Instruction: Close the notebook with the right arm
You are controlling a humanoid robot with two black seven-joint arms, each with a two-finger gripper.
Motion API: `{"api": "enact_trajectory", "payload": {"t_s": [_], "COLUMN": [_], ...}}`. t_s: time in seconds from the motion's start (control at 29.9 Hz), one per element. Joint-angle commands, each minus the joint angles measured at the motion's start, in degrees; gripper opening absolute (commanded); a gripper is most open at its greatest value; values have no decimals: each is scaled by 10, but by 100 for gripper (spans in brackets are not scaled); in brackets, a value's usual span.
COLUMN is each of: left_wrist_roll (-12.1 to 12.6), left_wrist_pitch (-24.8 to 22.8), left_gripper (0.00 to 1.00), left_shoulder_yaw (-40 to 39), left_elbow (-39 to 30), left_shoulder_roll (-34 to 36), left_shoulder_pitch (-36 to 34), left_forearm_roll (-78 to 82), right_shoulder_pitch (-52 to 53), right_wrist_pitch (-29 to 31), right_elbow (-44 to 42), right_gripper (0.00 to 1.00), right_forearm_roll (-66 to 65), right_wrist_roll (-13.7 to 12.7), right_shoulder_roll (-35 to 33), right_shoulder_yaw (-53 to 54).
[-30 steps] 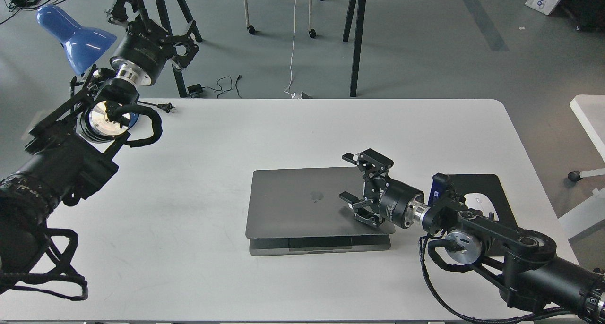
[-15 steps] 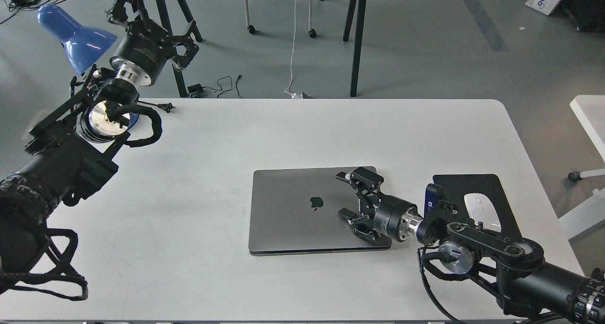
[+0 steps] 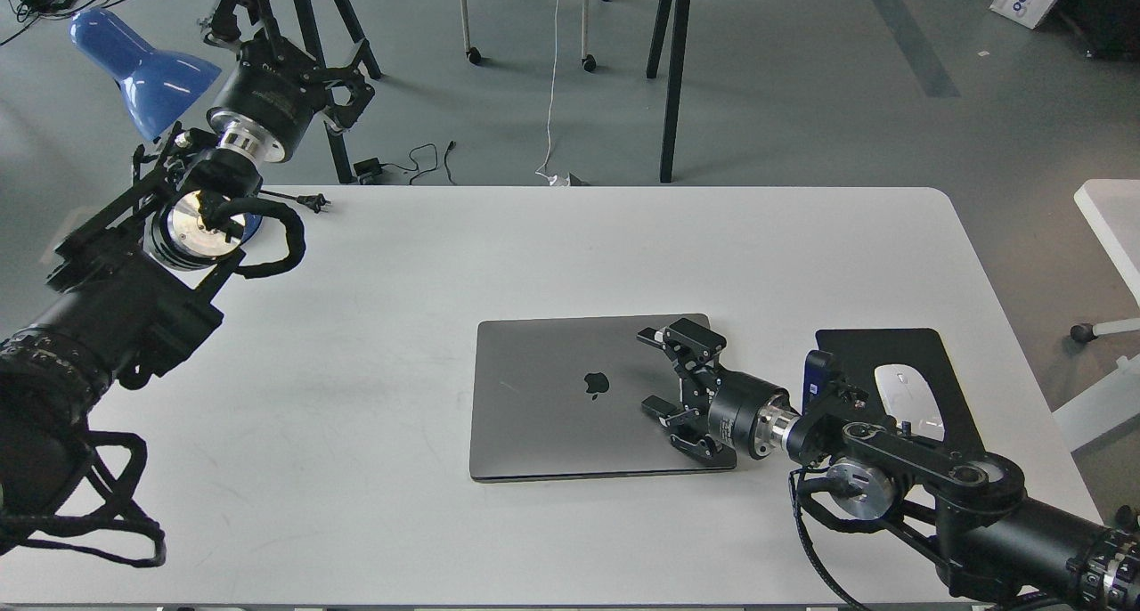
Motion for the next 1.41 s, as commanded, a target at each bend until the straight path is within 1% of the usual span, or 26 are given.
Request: {"api": "enact_trajectory", "payload": {"t_s": [0.0,0.2,0.37,0.54,0.6,0.67,0.8,0.97,1.11,1.14,1.27,1.31,1.37], "left_wrist_roll": [0,-1,-1,-1,-1,-1,-1,-1,-1,-1,-1,-1,0], "left_wrist_pitch": [0,0,0,0,0,0,0,0,0,0,0,0,0], "left_gripper": [100,100,100,100,100,100,100,100,100,100,100,100,100], "left_shoulder_yaw": [0,-1,-1,-1,-1,-1,-1,0,0,0,0,0,0], "left_elbow": [0,0,0,0,0,0,0,0,0,0,0,0,0], "left_shoulder_roll": [0,0,0,0,0,0,0,0,0,0,0,0,0], "left_shoulder_pitch": [0,0,0,0,0,0,-1,0,-1,0,-1,-1,-1], "left_forearm_roll": [-1,-1,-1,-1,-1,-1,-1,-1,-1,-1,-1,-1,-1], "right_shoulder_pitch": [0,5,19,38,46,46,49,51,58,67,113,122,141], "right_wrist_pitch": [0,-1,3,7,7,7,4,4,6,7,6,6,10], "right_elbow": [0,5,22,34,34,33,24,16,-38,-51,-93,-104,-125], "right_gripper": [100,100,100,100,100,100,100,100,100,100,100,100,100], "right_forearm_roll": [-1,-2,0,1,2,2,5,29,100,116,151,163,194], "right_wrist_roll": [0,-1,7,11,11,10,-9,-9,-16,-22,-64,-69,-71], "right_shoulder_roll": [0,0,-10,-26,-26,-24,-19,3,18,18,17,17,13], "right_shoulder_yaw": [0,1,23,101,146,212,318,407,443,442,448,449,448]}}
